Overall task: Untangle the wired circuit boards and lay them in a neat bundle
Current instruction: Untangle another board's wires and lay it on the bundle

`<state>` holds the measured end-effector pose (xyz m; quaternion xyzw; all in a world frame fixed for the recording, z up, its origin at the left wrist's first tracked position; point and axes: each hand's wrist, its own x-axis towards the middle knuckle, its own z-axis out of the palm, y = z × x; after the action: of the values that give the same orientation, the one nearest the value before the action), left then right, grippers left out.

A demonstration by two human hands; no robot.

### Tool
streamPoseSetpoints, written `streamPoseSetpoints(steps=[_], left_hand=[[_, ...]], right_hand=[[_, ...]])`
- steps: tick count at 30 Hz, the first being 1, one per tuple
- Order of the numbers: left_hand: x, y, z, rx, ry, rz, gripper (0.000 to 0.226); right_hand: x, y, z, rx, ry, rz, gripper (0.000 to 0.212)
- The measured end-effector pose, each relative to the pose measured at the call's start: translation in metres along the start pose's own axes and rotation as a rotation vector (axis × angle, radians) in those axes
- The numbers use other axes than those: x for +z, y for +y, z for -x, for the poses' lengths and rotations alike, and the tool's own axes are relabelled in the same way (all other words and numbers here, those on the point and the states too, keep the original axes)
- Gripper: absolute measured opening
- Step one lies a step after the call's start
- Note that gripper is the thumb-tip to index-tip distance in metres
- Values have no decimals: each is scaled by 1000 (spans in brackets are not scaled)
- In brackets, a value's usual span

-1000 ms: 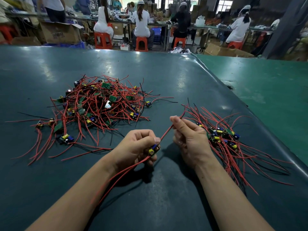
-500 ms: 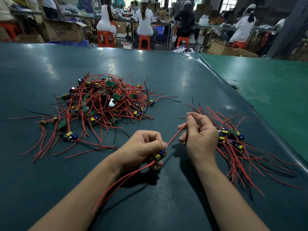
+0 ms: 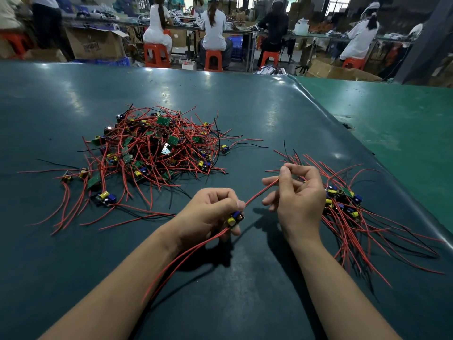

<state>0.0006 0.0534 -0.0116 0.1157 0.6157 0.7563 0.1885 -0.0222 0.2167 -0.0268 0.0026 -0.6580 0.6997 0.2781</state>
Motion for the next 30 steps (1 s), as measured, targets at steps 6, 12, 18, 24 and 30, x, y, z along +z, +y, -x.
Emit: streamPoseSetpoints(steps=[6, 12, 18, 24, 30], left_hand=[[-2, -1, -1, -22, 17, 61, 20], [-6, 4, 3, -38, -62, 257, 41], [-10, 10, 2, 105, 72, 612, 37], [0, 10, -3, 142, 242, 629, 15], [2, 2, -9, 195, 393, 318, 20]], right_hand=[[-1, 1, 0, 14, 18, -10, 20], [3, -4, -1, 146, -65, -96, 12], [9, -9, 11, 196, -396, -43, 30], [17, -19, 23, 376, -571, -304, 32], [14, -20, 21, 339, -523, -214, 20]])
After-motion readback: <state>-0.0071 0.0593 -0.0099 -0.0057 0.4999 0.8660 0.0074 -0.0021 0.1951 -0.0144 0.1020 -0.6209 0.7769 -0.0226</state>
